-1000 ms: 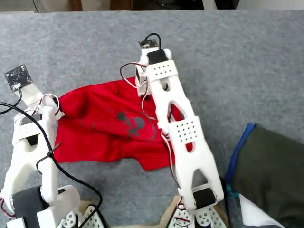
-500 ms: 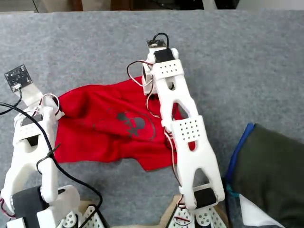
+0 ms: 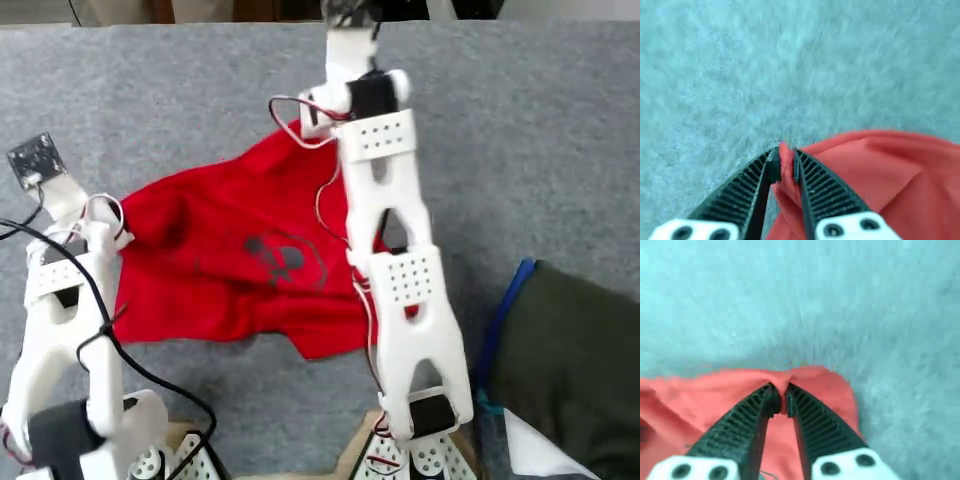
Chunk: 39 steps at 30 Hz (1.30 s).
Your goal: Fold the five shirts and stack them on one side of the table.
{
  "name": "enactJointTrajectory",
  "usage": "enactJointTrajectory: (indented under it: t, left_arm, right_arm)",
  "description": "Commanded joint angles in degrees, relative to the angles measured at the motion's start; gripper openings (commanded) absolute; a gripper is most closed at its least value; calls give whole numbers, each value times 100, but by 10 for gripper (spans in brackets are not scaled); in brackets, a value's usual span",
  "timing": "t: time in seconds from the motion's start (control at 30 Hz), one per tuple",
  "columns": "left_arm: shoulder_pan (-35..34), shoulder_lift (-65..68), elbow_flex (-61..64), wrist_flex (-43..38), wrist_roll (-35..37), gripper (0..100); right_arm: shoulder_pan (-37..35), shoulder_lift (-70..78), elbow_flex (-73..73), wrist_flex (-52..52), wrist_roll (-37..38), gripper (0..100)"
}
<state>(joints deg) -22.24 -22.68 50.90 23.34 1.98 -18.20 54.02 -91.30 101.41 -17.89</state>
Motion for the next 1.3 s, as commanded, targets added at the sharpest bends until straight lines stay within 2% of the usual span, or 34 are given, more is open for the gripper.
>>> enactJointTrajectory:
  t: [0.0, 0.1, 0.27, 0.43, 0.57, 0.77, 0.87, 1.03, 1.17, 1.27]
  left_arm:
    - [105, -866, -941, 589, 70, 19]
    - [229, -1675, -1881, 1284, -35, 19]
    - [580, -3055, -2910, 1565, -747, 19]
    - [738, -4426, -3156, 2514, -1433, 19]
    - [738, -5736, -3121, 2875, -2040, 19]
    - [695, -7284, -2884, 2488, -2576, 19]
    - [695, -7538, -2743, 2163, -2743, 19]
    - [721, -7547, -2655, 2136, -2725, 19]
    - [730, -7547, -1987, 2171, -2716, 19]
    - [695, -7582, -914, 2127, -2699, 19]
  right_arm:
    - [31, -1701, -233, 88, -9, 5]
    - [31, -2730, -233, 79, 105, 5]
    - [57, -4154, -233, 53, 123, 5]
    - [66, -5490, -233, -264, 378, 5]
    - [57, -6536, -163, -818, 853, 4]
    - [251, -7908, 1376, -1477, 1345, 4]
    - [444, -8532, 2167, -2163, 1582, 4]
    - [558, -9147, 3380, -2822, 1758, 4]
    - [532, -9191, 4022, -2884, 1758, 4]
    - [523, -9068, 4936, -2919, 1732, 4]
